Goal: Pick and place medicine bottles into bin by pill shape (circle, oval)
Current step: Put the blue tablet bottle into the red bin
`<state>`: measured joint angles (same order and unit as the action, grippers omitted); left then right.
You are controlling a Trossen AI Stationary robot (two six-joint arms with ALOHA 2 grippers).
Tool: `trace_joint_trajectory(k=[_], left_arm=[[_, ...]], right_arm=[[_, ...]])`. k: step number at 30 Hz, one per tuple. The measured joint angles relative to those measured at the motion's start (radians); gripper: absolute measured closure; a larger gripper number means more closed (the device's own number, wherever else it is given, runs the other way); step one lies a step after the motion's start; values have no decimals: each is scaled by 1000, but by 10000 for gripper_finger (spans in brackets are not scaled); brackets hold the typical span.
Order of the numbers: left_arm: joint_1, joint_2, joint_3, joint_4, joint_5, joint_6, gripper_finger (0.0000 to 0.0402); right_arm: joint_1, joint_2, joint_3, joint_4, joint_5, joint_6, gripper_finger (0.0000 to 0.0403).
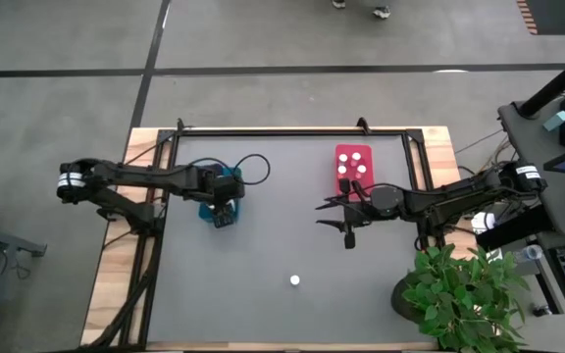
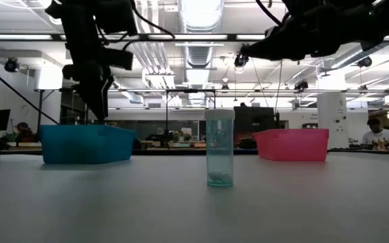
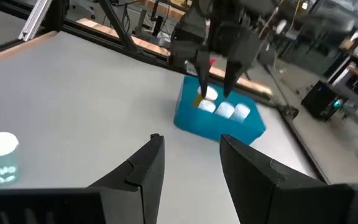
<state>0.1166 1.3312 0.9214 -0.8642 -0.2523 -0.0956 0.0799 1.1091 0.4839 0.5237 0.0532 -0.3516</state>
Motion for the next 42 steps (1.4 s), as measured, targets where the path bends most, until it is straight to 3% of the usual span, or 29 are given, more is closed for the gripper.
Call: trace_joint_trajectory(k=[6, 23, 42], left_arm=[[-4, -54, 44, 51, 0, -11, 210], [-173, -155, 21, 608, 0, 89, 210], [-261, -156, 13, 674, 1, 102, 210]], right_arm=[[29, 0, 0, -46, 1, 110, 257], [177, 94, 240, -394, -1, 274, 257], [316, 472, 471, -419, -1, 361, 246]])
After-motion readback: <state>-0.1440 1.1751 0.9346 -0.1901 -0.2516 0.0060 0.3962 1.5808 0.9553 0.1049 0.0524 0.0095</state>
